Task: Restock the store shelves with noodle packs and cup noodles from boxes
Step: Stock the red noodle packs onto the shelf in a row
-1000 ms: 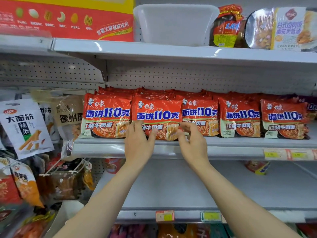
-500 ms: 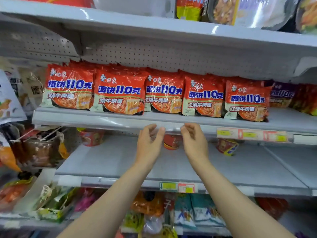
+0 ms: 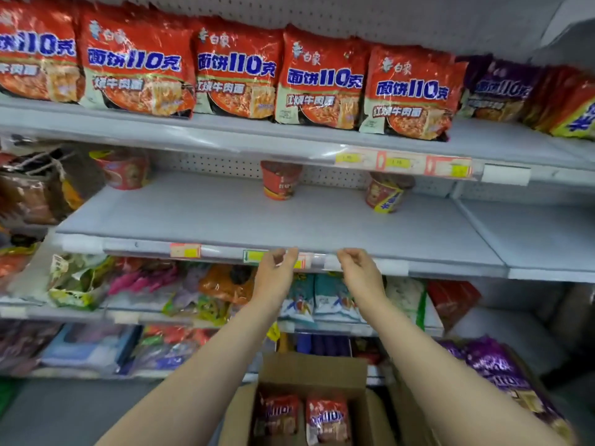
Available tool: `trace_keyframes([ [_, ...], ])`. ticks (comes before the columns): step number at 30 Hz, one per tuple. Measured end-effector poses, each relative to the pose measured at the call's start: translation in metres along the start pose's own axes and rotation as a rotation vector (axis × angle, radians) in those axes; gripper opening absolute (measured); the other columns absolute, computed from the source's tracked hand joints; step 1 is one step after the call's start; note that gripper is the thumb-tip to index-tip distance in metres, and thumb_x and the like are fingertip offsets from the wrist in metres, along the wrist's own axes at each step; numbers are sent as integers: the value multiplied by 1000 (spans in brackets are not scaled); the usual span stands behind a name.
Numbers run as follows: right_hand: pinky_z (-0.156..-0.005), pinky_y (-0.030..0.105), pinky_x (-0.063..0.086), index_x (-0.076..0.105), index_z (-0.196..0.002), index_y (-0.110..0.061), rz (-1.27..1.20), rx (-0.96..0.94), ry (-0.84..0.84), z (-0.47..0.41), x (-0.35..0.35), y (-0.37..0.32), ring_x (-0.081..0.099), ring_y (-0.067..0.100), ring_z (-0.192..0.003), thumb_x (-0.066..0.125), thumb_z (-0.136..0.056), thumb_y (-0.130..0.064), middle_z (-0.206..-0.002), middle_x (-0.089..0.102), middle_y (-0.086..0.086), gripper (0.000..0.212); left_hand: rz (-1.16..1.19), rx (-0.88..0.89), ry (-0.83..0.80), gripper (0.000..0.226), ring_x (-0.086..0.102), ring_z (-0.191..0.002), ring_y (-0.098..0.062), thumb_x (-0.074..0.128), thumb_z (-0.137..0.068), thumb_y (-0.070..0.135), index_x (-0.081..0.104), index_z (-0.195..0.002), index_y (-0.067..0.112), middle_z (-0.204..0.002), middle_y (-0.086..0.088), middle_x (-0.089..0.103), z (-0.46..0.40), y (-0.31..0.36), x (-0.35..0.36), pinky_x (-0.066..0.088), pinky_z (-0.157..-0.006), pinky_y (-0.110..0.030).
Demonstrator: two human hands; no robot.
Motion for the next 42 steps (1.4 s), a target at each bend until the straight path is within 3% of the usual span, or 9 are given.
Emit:
trace_keyframes([
  [4,-94,36,50,65,-107,-20,0,103,-9,8,-7,47,61,20,-103,58,-100,-34,-106,65,-3,17,-77,-59,-8,42,60,-110,-21,60,-95,50,60,-120,16,-117,-2,64,15,-36,11,47,-101,-39],
  [17,-86,28,36,62,-121,-14,141,438,-9,34,-7,154,50,15,-101,53,-103,-34,-108,57,-3,28,-209,-311,-119,42,54,-105,-15,59,-97,47,64,-121,13,-116,1,62,13,-143,33,37,-90,-27],
  [22,-92,44,53,70,-98,-38,214,594,-35,41,14,246,68,23,-92,47,-77,-78,-100,74,-3,50,-221,-447,-108,43,58,-112,-22,59,-97,50,62,-123,16,-123,-4,64,18,-191,31,45,-96,-35],
  [24,-91,45,54,69,-80,-30,141,658,-30,51,22,256,69,24,-91,56,-89,-61,-94,75,-1,35,-253,-476,-113,40,56,-106,-18,56,-98,51,60,-123,19,-116,2,61,23,-213,31,44,-91,-33],
  [27,-91,37,51,69,-90,-20,118,649,-69,57,26,254,67,23,-96,57,-100,-33,-98,73,4,21,-266,-509,-100,43,62,-110,-22,56,-97,52,61,-125,19,-116,-1,64,25,-239,36,48,-100,-38],
  [31,-86,35,53,74,-99,-14,147,638,-119,47,28,303,70,23,-95,57,-98,-37,-96,75,3,28,-236,-552,-99,32,69,-105,-24,61,-95,51,70,-109,23,-109,-2,74,25,-282,45,52,-101,-50],
  [35,-94,45,55,65,-87,-28,136,659,-140,41,28,346,69,24,-97,59,-99,-36,-97,72,1,15,-259,-571,-94,25,68,-98,-19,56,-99,47,67,-89,28,-95,4,74,28,-329,54,51,-100,-46],
  [39,-95,44,52,61,-91,-38,162,699,-148,38,30,406,63,16,-92,58,-100,-37,-99,68,-3,10,-254,-623,-75,31,66,-101,-25,53,-96,58,65,-91,30,-104,0,72,31,-383,53,50,-100,-51],
  [42,-92,37,51,69,-106,-23,175,774,-163,35,37,452,57,8,-83,57,-100,-40,-94,66,-6,22,-259,-641,-45,37,67,-96,-25,53,-95,60,68,-95,26,-100,0,73,25,-424,54,52,-96,-52],
])
Point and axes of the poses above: each hand's wrist, its own z-axis away from the middle knuckle, its own x-axis out of the palm, y = z × x, the point moved 1 cm from there along -z, towards the middle knuckle
